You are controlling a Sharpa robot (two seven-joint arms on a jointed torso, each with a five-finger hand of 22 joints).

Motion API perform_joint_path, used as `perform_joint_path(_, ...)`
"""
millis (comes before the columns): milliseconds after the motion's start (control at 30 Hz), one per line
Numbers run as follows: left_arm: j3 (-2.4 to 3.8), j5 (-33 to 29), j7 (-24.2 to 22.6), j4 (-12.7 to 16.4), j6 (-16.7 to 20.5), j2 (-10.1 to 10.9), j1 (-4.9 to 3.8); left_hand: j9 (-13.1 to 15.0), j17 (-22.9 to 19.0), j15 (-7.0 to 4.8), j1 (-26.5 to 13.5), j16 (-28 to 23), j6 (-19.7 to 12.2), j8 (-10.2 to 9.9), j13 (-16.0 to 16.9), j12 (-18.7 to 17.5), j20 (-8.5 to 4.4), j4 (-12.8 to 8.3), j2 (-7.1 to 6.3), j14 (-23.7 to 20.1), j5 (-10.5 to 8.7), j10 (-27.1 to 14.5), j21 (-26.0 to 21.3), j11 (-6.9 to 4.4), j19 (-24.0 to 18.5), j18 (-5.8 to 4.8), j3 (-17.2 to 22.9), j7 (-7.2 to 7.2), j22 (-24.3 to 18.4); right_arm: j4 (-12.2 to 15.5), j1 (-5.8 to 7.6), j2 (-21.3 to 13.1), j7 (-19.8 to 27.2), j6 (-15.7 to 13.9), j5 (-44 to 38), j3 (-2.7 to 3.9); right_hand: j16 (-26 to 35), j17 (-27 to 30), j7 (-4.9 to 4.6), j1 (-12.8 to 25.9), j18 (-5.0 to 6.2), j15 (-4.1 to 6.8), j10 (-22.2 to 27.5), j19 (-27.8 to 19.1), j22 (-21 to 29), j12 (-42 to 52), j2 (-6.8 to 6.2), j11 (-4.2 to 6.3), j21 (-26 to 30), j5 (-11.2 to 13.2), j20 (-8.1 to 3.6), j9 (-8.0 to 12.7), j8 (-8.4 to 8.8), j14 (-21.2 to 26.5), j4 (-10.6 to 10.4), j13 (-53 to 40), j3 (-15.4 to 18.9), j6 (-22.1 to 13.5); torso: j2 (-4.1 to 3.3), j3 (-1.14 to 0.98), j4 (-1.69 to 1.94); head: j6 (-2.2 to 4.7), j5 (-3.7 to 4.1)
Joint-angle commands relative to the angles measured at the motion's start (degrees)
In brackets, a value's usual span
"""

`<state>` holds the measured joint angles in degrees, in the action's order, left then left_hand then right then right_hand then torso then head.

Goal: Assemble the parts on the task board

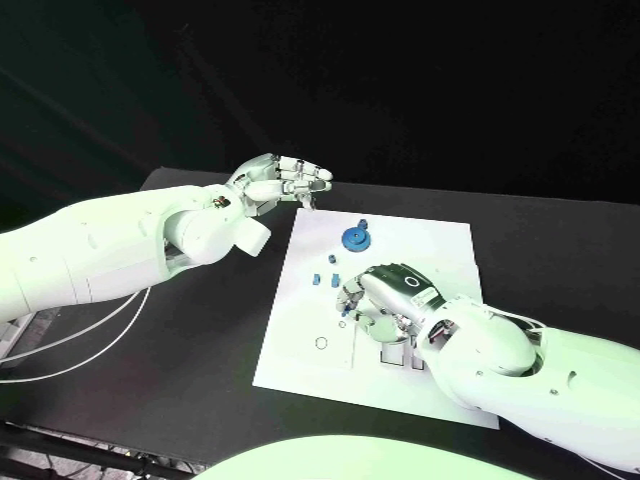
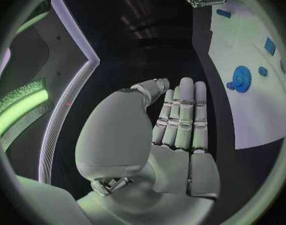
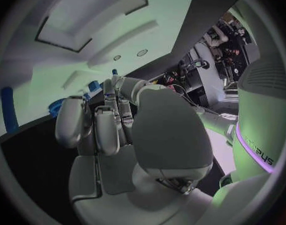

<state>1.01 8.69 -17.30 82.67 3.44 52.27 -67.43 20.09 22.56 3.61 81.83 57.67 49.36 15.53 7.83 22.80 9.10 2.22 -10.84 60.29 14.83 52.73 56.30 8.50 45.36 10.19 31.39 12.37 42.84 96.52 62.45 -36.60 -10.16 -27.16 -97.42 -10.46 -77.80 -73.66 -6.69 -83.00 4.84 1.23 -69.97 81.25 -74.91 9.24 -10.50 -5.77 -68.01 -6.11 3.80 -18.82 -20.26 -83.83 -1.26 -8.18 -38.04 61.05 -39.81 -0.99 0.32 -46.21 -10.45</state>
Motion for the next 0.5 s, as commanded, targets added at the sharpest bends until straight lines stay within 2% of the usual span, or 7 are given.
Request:
perform_joint_path(33,0.03,-0.13,-0.27,0.06,-0.68,-0.14,-0.02,0.00,0.11,0.25,-0.44,-0.30,-0.39,-0.16,-0.09,-0.08,0.29,0.00,0.15,-0.36,0.54,-0.49,-0.51,0.03,0.12,0.32,-0.13,0.00,-0.16,-0.11,-0.22,0.16,0.49,1.17,-1.06,-0.07,-0.02,0.00,-0.18,0.58,-0.68,0.38,-3.40,0.25,-8.26,-0.37,-0.09,2.98,-0.12,0.03,0.31,-0.05,0.06,-3.07,0.24,-0.08,0.00,0.03,0.01,0.04,0.04,-0.12,0.02)
perform_joint_path(133,0.03,0.04,-0.16,0.07,-1.03,-0.13,-0.02,0.00,0.04,0.09,0.71,-0.67,-0.43,-0.03,-0.21,0.11,0.05,-1.01,0.44,-0.66,1.54,-0.55,0.09,0.01,0.11,0.38,1.21,0.01,0.28,-0.27,-0.34,0.18,0.46,1.52,-1.05,-0.19,0.04,0.10,-0.21,0.66,-0.65,0.37,-3.40,0.18,-8.22,-0.40,-0.08,2.96,0.05,0.05,0.33,-0.06,0.07,-3.05,0.24,-0.08,0.00,0.04,-0.02,0.05,0.04,-0.19,0.14)
perform_joint_path(500,0.02,0.19,0.05,0.13,-1.53,-0.06,-0.02,0.00,0.13,0.21,-0.21,-0.68,-0.56,0.10,-0.37,0.28,0.18,-0.89,0.10,-0.52,1.32,-0.76,0.37,0.08,-0.19,0.34,1.48,0.07,0.57,-0.51,-0.60,0.45,0.29,1.91,-1.07,-0.49,0.01,0.08,-0.27,0.90,-0.66,0.33,-3.41,0.19,-8.28,-0.53,-0.04,2.92,0.00,0.20,0.38,-0.09,0.12,-3.05,0.28,-0.11,0.03,0.03,0.01,0.03,0.05,-0.33,0.28)
